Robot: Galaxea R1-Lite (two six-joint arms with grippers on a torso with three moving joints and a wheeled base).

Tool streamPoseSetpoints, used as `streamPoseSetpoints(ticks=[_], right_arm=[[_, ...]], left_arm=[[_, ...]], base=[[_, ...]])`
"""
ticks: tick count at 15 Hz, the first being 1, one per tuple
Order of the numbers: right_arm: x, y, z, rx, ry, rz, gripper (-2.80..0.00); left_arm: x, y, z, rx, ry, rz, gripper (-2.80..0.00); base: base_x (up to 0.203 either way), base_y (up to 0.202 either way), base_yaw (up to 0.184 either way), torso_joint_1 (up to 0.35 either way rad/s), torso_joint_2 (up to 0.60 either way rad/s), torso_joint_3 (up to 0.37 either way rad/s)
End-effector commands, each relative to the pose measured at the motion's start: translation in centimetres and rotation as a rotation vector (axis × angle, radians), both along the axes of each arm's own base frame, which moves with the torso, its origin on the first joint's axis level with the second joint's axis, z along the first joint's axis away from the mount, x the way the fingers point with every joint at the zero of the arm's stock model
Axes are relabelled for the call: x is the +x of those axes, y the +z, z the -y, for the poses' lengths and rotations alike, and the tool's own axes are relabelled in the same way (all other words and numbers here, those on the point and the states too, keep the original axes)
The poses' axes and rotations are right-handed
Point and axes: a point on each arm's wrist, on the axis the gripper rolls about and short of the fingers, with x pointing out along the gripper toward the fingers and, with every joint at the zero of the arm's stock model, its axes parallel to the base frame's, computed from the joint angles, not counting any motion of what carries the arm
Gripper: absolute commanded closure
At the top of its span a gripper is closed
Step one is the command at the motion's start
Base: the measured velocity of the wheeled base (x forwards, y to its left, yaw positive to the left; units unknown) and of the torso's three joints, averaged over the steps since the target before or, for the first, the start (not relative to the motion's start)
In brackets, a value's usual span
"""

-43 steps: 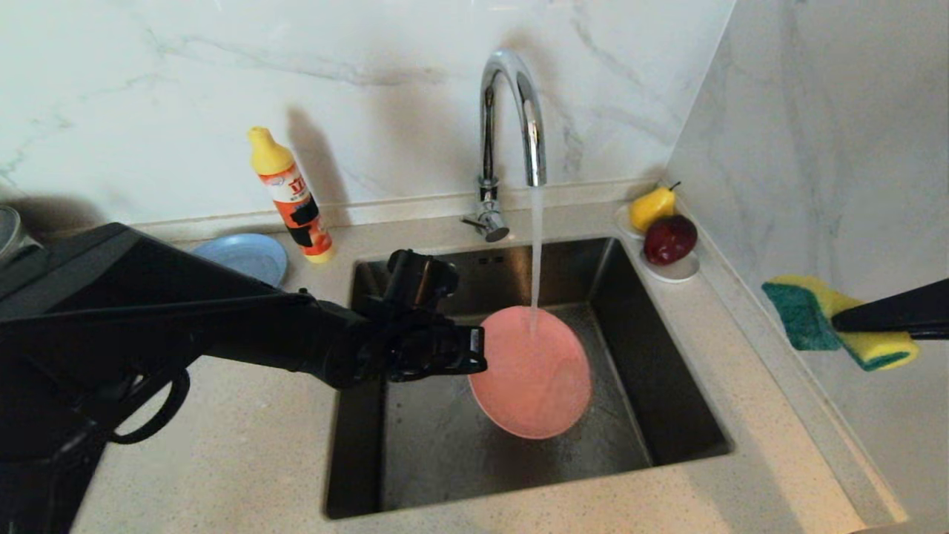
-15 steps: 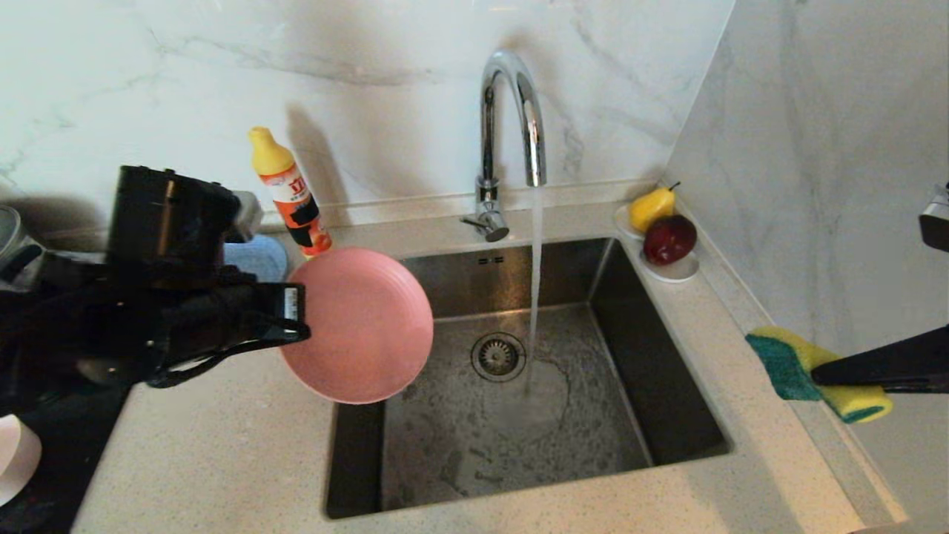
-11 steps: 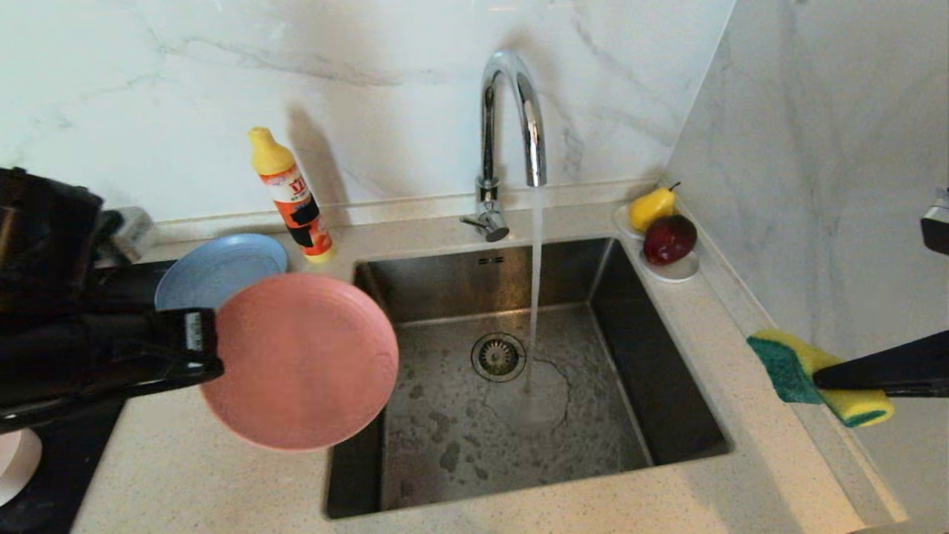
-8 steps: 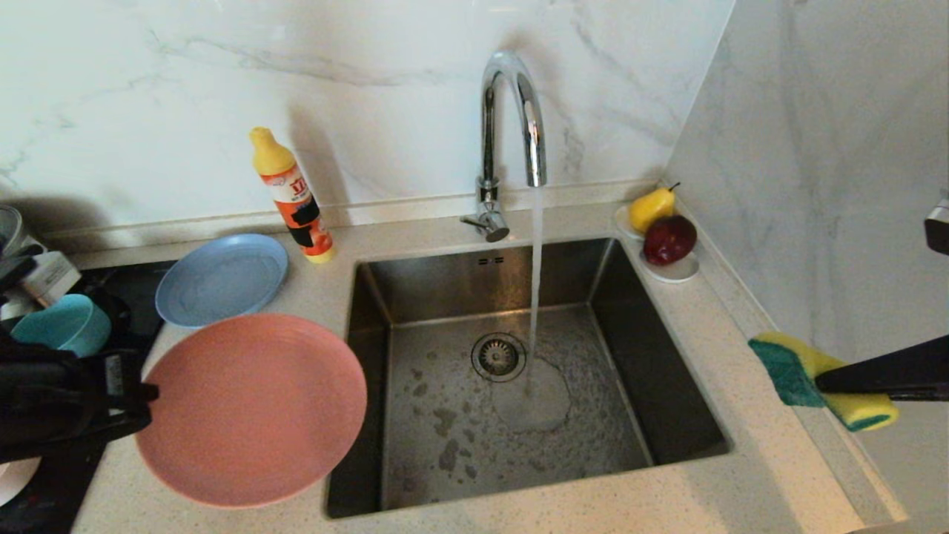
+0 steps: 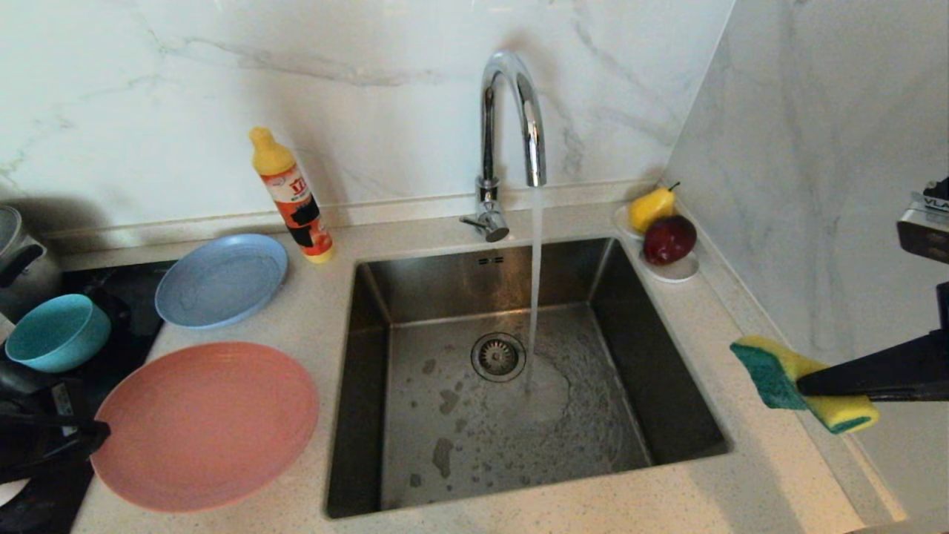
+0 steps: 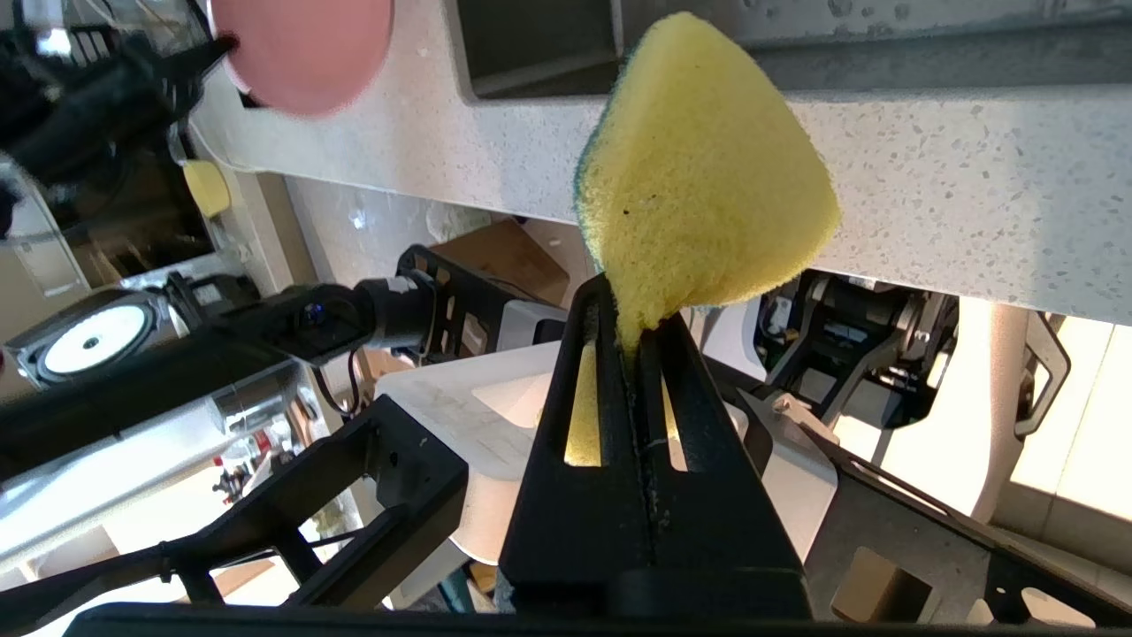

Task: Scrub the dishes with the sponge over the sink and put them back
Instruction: Place the plate on the table

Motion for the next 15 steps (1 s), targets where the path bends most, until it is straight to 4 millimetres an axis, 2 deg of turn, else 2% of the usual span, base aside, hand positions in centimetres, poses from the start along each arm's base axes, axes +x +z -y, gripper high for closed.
streamPoseSetpoints(ticks=[1,4,7,15], right_arm=[[0.9,-0.5,-0.3,-0.004,0.011,-0.033,0.00],[1.6,-0.5,-0.5,-0.004,0.011,-0.042,0.00],[1.5,-0.3,-0.5,-0.002,0.010,-0.036,0.00],[1.1,-0.5,-0.4,-0.001,0.009,-0.043,0.00]], left_arm=[[2.1,-2.2,-2.5,-0.041,0.061,-0.065,0.00],[3.2,-3.1,-5.2,-0.068,0.080,-0.022,0.00],[3.5,-3.8,-6.7,-0.102,0.065,-0.003,0.00],[3.4,-5.0,-8.8,-0.142,0.055,0.017,0.00]], base=[[0.000,0.000,0.000,0.000,0.00,0.000],[0.000,0.000,0.000,0.000,0.00,0.000],[0.000,0.000,0.000,0.000,0.00,0.000],[0.000,0.000,0.000,0.000,0.00,0.000]])
